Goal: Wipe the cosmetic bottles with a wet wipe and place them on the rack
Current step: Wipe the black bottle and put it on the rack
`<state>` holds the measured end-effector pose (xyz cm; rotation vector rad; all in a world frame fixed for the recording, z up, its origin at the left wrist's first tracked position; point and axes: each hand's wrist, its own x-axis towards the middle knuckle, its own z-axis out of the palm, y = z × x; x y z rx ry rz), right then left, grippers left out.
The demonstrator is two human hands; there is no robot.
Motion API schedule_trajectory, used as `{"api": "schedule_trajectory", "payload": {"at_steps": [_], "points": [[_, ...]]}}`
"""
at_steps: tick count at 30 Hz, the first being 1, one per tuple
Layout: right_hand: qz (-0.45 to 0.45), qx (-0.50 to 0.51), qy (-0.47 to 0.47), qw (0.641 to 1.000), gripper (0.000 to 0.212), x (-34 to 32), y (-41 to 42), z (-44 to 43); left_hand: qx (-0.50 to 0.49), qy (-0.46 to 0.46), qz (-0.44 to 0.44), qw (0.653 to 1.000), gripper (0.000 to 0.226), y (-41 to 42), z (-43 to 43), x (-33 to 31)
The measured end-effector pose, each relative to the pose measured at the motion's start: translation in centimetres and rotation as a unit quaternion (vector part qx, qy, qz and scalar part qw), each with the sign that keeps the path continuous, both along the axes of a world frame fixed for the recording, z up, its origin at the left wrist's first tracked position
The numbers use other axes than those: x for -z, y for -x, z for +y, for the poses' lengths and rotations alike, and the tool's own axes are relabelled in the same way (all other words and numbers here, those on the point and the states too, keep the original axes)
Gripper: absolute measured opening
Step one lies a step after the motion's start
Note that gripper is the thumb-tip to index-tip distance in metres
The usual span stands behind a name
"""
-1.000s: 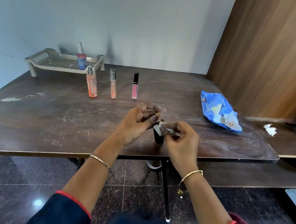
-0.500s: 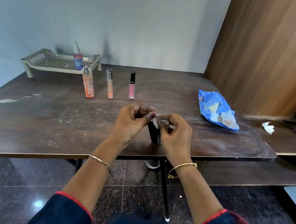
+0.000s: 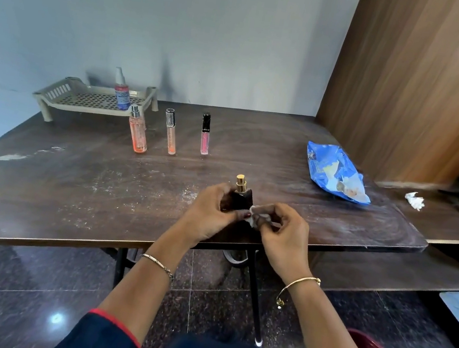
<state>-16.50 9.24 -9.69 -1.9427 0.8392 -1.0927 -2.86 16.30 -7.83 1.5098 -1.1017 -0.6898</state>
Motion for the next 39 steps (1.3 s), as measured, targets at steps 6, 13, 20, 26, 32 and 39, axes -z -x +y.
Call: {"api": "schedule_trajectory", "payload": {"at_steps": [6,13,20,26,32,39], "points": [[-0.133,0.019,-0.052,0.99,0.019,-3.2,-0.8,-0.3,-0.013,0.057,0.012,0.998,0.036,0.8,-0.2,-0.7],[-0.13,0.05,0.059,0.988,0.026,-3.6,-1.3,1.5,-0.112,0.113,-0.127,0.979,0.039,1.1,0.0,-1.0],[0.058,0.084,0.405,0.909,0.016,-4.3,-1.8,1.5,-0.232,0.073,-0.249,0.937,0.026,1.1,0.5,-1.7],[0.149,0.013,0.462,0.874,0.027,-5.1,-2.2,2.1,-0.267,0.02,-0.319,0.909,0.008,1.5,1.1,-2.7],[0.257,0.033,0.454,0.853,0.015,-8.0,-2.7,1.6,-0.283,0.033,-0.362,0.888,0.021,1.4,1.9,-2.2],[0.236,-0.12,0.123,0.956,0.017,-10.5,-2.1,-0.6,-0.259,0.06,-0.369,0.891,0.031,0.7,2.7,-1.3]]}}
